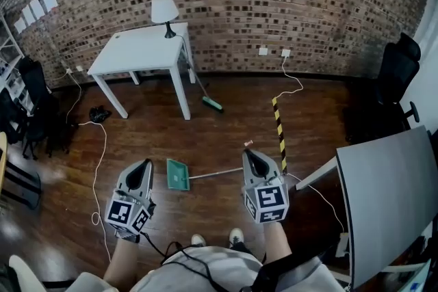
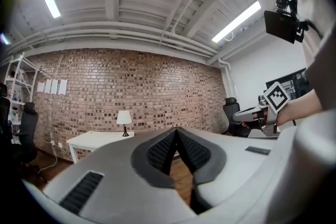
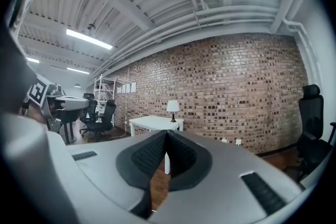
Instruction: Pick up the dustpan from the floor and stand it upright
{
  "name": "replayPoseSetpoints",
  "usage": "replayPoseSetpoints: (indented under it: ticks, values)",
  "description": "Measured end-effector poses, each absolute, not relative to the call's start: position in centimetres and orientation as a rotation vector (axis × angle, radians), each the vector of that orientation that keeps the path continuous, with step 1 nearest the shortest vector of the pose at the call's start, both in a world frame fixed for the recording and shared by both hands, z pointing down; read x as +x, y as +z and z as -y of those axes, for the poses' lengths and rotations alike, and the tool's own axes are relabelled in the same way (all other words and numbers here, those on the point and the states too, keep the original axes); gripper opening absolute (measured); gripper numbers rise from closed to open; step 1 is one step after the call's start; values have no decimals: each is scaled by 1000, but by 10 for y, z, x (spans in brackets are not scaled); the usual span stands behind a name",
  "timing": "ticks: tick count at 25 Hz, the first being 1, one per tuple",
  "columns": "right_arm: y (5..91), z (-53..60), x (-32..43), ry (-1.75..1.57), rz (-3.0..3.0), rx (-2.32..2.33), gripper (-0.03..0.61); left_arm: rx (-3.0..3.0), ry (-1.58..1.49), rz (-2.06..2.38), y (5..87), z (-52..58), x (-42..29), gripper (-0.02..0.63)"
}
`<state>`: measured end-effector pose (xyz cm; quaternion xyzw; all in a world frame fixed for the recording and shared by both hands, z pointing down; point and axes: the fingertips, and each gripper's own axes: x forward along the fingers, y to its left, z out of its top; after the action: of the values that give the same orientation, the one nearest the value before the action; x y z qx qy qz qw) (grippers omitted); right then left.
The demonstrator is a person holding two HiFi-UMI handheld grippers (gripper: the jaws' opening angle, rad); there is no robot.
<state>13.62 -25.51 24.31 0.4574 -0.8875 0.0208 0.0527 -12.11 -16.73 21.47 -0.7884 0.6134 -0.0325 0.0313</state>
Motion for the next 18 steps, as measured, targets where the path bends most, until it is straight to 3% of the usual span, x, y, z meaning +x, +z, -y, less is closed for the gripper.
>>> replayPoseSetpoints:
  ticks: [9,13,18]
  values:
    - [281,277,148,26,2456,1624,25,-2604,-131,-1778,252,196,-148,-2]
    - [355,296,167,85,2401,1521,158,-2724,-217,-1735,305,228,-130,-2]
    - [470,332,193,143,2387,1420,192,-2780,-302,-1609,378,287,-107,0]
